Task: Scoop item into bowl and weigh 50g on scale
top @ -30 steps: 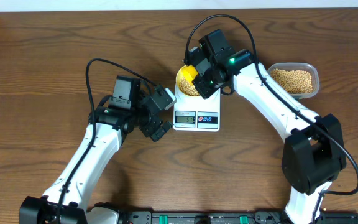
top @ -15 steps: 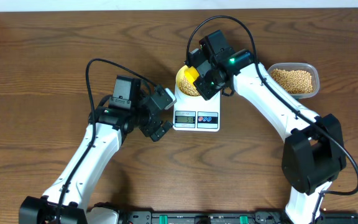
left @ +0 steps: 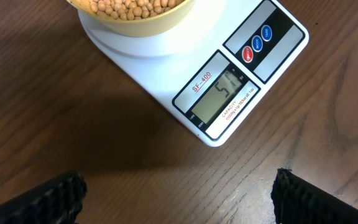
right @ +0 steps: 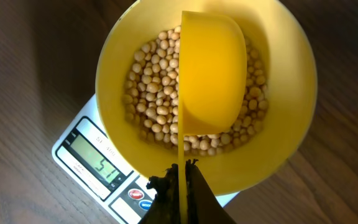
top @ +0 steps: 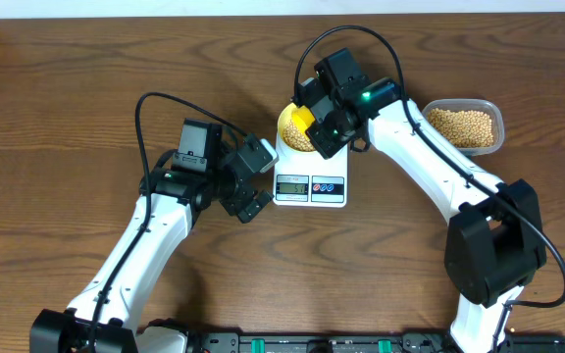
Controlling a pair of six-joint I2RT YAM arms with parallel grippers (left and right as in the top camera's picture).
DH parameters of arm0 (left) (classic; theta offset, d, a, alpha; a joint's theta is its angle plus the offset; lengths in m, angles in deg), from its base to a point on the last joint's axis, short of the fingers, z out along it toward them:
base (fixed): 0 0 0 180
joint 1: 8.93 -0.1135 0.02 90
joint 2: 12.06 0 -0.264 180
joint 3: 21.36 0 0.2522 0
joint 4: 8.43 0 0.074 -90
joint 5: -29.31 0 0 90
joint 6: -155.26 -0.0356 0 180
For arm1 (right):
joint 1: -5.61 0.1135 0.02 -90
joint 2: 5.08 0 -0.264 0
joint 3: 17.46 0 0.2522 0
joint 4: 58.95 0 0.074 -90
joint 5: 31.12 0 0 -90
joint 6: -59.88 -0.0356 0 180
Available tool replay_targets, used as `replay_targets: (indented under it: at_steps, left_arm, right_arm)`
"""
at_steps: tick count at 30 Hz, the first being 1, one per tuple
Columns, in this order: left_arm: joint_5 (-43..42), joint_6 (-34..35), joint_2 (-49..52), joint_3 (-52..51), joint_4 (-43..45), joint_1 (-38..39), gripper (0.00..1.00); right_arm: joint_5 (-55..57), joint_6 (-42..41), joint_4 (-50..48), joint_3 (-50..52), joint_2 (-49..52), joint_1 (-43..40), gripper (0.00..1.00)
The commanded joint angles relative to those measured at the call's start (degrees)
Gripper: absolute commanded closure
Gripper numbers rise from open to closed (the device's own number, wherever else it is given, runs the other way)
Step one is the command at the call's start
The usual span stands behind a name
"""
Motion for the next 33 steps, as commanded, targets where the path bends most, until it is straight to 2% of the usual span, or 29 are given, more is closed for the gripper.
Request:
replay_targets:
  at_steps: [1, 33]
  left_arm:
    - [-0.74, -0.79, -0.74, 0.04, 0.00, -0.28, 0.02]
    - [-0.74, -0.79, -0.74, 0.04, 0.00, -0.31, 0.02]
  right_arm:
    - [0.13, 0.98, 0.02, 0.66, 0.57, 0.70, 0.99]
    - [-1.79, -0.15, 0.09, 0.98, 0.57, 1.55, 0.99]
